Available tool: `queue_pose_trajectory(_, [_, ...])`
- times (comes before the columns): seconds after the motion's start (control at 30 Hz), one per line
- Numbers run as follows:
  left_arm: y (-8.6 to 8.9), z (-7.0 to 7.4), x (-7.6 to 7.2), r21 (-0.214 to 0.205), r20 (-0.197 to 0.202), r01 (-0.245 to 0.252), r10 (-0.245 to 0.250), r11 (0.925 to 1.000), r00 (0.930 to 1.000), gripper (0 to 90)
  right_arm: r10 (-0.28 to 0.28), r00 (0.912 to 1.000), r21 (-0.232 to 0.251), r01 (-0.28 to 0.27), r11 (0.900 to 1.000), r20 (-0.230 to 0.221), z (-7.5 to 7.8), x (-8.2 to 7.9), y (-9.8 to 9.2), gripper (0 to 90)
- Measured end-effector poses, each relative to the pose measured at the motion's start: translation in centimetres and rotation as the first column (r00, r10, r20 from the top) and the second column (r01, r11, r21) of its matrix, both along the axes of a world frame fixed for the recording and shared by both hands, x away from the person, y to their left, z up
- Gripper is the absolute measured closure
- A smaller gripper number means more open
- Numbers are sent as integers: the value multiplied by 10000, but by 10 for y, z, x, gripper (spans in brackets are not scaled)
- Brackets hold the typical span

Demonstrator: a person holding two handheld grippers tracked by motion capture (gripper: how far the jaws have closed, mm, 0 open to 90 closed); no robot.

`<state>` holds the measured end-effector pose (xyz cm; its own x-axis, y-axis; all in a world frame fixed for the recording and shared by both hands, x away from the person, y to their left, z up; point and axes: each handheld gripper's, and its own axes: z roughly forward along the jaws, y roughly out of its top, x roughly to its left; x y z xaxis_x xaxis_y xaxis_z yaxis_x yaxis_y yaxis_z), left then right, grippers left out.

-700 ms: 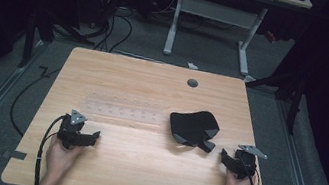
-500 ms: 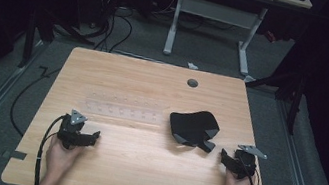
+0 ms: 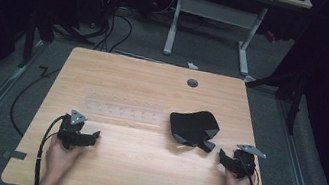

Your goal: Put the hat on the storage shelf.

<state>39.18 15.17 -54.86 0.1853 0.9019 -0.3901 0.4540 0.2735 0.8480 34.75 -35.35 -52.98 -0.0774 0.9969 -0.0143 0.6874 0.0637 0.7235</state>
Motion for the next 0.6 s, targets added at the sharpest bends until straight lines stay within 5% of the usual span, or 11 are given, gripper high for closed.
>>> queue_pose_trajectory(0.6, [0,0,0,-19,1,-28,28,10000,10000,175,351,9992,-40,-352,9994,-206,1,1,0,287])
